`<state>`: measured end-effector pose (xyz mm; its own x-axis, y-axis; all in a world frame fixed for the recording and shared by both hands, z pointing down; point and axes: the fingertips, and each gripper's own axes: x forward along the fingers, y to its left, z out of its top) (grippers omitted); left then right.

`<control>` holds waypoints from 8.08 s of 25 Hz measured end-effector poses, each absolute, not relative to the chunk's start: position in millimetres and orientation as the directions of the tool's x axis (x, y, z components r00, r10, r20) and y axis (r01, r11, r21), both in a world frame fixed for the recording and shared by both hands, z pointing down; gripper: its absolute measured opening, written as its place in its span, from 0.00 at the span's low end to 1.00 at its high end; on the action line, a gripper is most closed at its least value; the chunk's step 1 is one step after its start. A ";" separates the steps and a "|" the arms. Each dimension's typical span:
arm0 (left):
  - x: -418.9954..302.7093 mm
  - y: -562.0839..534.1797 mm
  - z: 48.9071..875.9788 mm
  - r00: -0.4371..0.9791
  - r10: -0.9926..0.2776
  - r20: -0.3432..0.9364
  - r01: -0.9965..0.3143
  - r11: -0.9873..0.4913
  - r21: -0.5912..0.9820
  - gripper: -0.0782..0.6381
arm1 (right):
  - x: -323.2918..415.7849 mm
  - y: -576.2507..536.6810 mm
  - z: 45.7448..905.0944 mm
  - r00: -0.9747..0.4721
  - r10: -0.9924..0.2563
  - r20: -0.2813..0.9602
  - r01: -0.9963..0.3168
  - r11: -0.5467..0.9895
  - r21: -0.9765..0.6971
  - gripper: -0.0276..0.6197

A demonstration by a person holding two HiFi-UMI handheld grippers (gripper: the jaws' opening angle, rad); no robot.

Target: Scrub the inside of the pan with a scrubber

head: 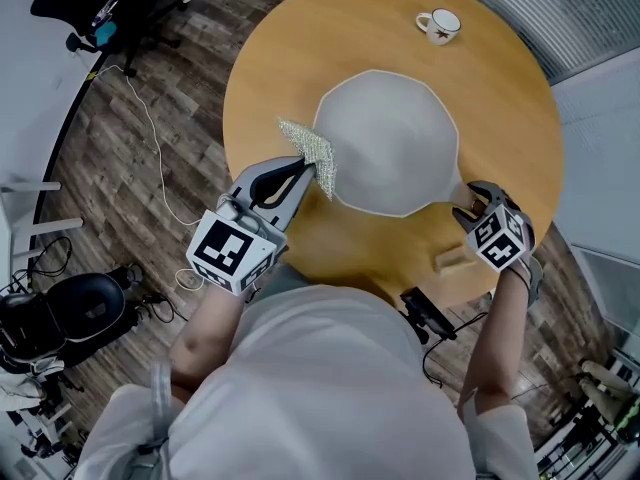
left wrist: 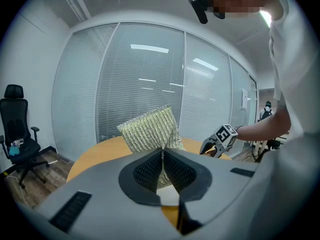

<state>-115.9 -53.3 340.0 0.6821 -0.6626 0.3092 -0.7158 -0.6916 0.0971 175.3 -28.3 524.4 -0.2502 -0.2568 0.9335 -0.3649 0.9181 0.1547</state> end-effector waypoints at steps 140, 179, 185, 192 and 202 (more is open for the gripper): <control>62.3 -25.8 527.4 0.636 0.198 0.746 -0.058 -0.952 0.302 0.13 | 146.7 -33.6 569.2 -0.121 -0.002 0.993 -0.260 0.965 -0.030 0.34; 100.5 -63.7 537.3 0.662 0.134 0.737 -0.108 -0.956 0.271 0.13 | 145.0 -32.1 569.7 -0.117 0.008 0.993 -0.251 0.967 -0.037 0.34; 104.0 -70.2 538.2 0.663 0.110 0.740 -0.128 -0.958 0.257 0.13 | 145.6 -31.0 569.5 -0.116 0.009 0.993 -0.249 0.968 -0.038 0.34; 108.0 -87.3 536.8 0.672 0.070 0.737 -0.166 -0.956 0.243 0.13 | 144.6 -28.6 568.7 -0.119 0.013 0.993 -0.248 0.968 -0.042 0.34; 111.9 -112.2 538.8 0.669 0.018 0.743 -0.205 -0.956 0.208 0.13 | 143.8 -26.6 570.2 -0.118 0.015 0.993 -0.244 0.969 -0.044 0.34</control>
